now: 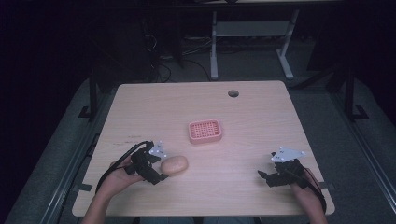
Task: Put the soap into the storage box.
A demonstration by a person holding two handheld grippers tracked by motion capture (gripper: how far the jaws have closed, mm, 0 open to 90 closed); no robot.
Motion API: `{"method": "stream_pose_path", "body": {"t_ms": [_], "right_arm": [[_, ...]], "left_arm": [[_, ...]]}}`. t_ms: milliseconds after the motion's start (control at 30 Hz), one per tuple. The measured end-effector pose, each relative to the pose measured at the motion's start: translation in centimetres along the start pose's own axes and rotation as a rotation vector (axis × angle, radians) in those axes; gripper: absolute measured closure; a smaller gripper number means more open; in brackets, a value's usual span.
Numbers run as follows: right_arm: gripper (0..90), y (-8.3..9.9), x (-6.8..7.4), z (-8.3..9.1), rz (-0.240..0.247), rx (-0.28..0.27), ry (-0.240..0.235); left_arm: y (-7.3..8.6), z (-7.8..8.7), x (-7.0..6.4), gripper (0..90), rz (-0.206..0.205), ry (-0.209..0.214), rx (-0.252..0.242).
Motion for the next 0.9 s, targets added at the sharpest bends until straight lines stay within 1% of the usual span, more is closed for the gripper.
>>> {"method": "stream_pose_path", "body": {"t_ms": [33,100,167,367,433,467,500,533,600,700,900], "right_arm": [[13.8,0.0,0.0,0.0,0.0,0.0,0.0],[13.8,0.0,0.0,0.0,-0.001,0.0,-0.001],[13.8,0.0,0.2,0.0,-0.009,0.002,-0.006],[13.8,0.0,0.2,0.0,-0.01,0.0,-0.006],[13.8,0.0,0.2,0.0,-0.01,-0.001,-0.007],[13.8,0.0,0.2,0.0,-0.01,-0.001,-0.007],[13.8,0.0,0.2,0.0,-0.009,-0.002,-0.007],[13.8,0.0,0.2,0.0,-0.008,-0.002,-0.007],[13.8,0.0,0.2,0.0,-0.008,-0.001,-0.008],[13.8,-0.1,0.2,0.0,-0.007,-0.001,-0.008],[13.8,0.0,0.2,0.0,-0.008,-0.001,-0.009]], "left_arm": [[-0.1,-0.1,0.0,20.8,-0.005,0.0,0.001],[-0.3,-0.3,0.0,20.8,0.0,0.003,0.003],[-0.4,-0.5,0.0,20.8,-0.006,0.009,0.01],[-1.0,-1.0,0.1,20.9,-0.008,0.021,0.016],[-1.2,-1.0,0.0,20.9,0.002,0.024,0.013],[-1.3,-1.1,0.1,20.9,-0.006,0.023,0.015],[-1.4,-1.1,0.0,20.9,-0.001,0.025,0.015],[-1.5,-1.1,0.1,21.0,-0.007,0.025,0.018],[-1.8,-1.3,0.1,21.1,0.003,0.03,0.009],[-1.9,-1.7,0.1,21.2,0.012,0.038,0.017],[-2.4,-2.2,0.0,21.8,-0.002,0.047,0.031]]}}
Point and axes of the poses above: each handheld gripper's, and its own axes: z roughly backward along the jaws, y roughly out of its underside, x roughly to its left, the point moved 10 cm from there along -z, roughly forward along the jaws, and after that the axes turned 10 degrees about -y, right-handed, at the moved point
